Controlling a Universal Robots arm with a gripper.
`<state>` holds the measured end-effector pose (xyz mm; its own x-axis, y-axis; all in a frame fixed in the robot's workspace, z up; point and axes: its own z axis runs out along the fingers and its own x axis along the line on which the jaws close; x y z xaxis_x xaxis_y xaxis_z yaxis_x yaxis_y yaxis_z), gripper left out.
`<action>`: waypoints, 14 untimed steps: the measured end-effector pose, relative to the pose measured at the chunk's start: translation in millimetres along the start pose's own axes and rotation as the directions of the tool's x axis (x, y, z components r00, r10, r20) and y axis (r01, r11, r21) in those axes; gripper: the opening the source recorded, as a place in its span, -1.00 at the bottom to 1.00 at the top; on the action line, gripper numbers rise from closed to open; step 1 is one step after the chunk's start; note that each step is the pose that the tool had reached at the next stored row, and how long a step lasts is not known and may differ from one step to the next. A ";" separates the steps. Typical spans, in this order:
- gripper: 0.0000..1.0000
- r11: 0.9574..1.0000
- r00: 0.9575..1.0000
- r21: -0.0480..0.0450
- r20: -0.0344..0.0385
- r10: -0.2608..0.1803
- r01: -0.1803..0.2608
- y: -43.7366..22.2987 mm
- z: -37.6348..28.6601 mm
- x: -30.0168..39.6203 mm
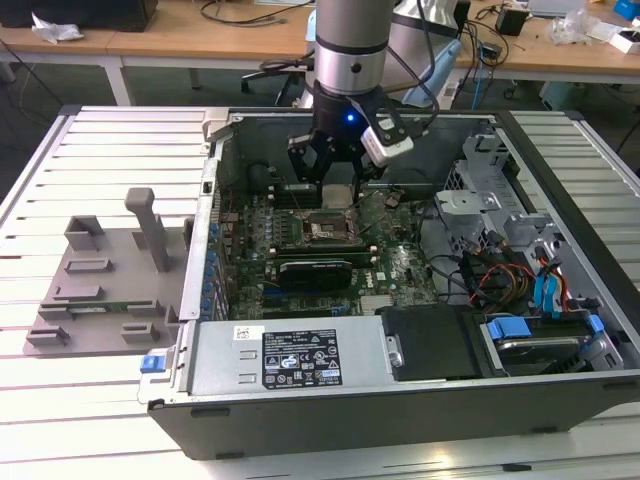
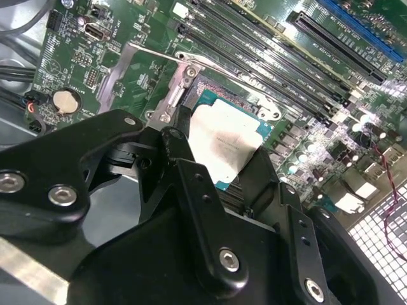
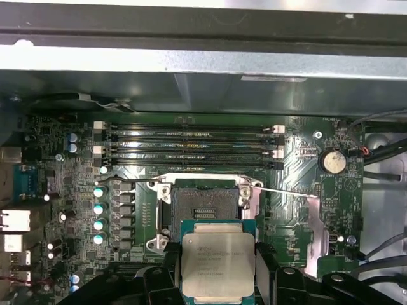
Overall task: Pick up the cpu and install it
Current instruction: 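Place the cpu into insertion slot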
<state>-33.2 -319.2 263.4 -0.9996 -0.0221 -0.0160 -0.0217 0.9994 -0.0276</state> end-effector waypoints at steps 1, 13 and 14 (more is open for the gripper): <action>0.09 1.000 1.000 0.000 0.000 0.000 0.000 0.0 0.5 0.0; 0.09 1.000 1.000 0.000 0.000 0.000 0.000 0.3 12.3 0.2; 0.09 1.000 1.000 0.000 0.000 0.000 0.000 0.4 13.7 0.2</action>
<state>-33.2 -319.3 249.7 -0.9996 -0.0221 -0.0160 -0.0217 0.9994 -0.0276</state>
